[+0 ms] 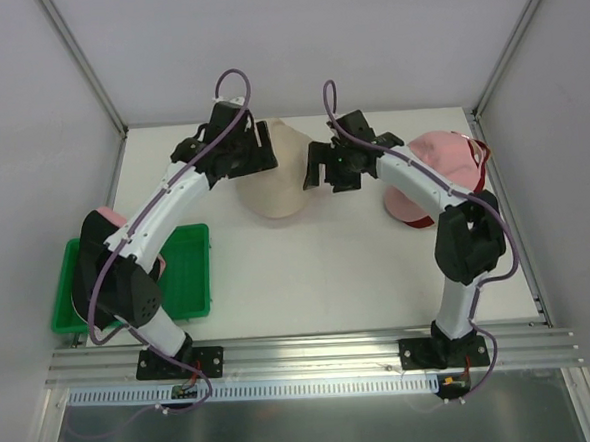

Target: Stack the hats

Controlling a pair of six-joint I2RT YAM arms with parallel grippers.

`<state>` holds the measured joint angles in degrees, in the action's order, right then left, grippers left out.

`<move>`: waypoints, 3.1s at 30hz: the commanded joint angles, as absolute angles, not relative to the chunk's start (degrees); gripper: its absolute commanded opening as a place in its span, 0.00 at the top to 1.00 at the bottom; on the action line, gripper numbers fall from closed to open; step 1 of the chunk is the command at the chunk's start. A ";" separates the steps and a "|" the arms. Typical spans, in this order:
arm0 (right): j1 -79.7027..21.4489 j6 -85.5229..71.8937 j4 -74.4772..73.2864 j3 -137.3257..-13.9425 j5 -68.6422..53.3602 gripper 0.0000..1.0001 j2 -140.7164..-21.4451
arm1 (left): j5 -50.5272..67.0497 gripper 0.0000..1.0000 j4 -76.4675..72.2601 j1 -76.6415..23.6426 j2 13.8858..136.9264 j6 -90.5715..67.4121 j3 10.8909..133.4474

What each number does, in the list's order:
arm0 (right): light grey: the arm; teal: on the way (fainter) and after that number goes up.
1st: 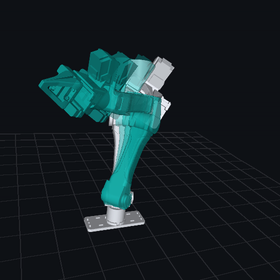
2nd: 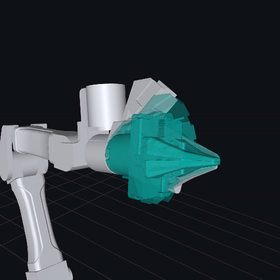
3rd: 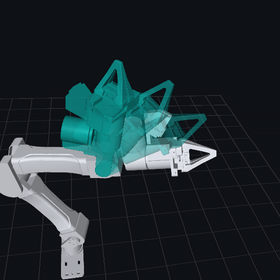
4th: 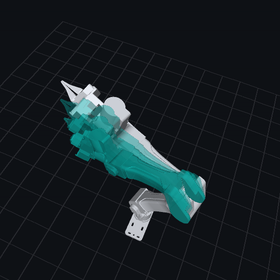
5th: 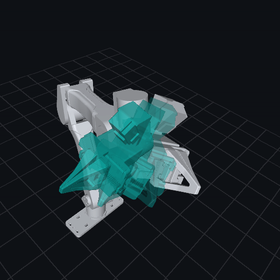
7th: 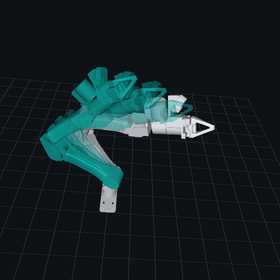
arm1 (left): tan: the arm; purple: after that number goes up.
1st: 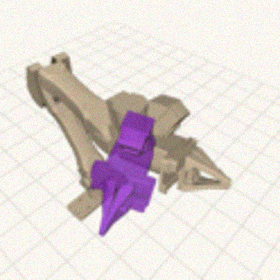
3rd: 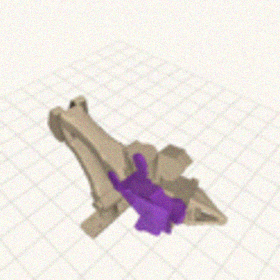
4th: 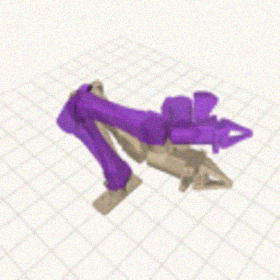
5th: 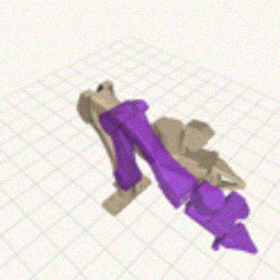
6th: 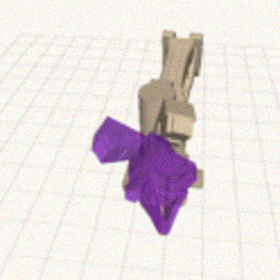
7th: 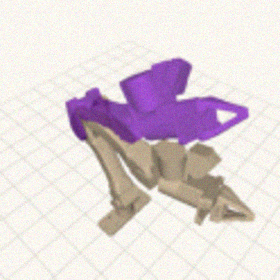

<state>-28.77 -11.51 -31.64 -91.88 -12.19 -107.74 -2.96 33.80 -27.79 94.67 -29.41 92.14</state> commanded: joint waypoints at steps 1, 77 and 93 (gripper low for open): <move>-29.00 -11.16 -32.69 -92.72 -11.43 0.08 -101.96 | -7.20 0.32 34.10 -28.04 86.94 -28.39 92.55; -31.82 -11.51 -21.80 -67.85 -18.54 0.07 -79.45 | -26.46 1.00 59.49 4.92 73.58 -16.26 70.38; -31.82 -13.36 -17.32 -64.61 -19.95 0.07 -80.77 | -17.31 0.40 53.61 4.48 82.77 -7.91 60.47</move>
<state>-32.10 -12.12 -21.30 -65.73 -18.26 -81.08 -18.13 54.83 4.56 80.66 -9.98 60.75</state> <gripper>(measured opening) 0.929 0.610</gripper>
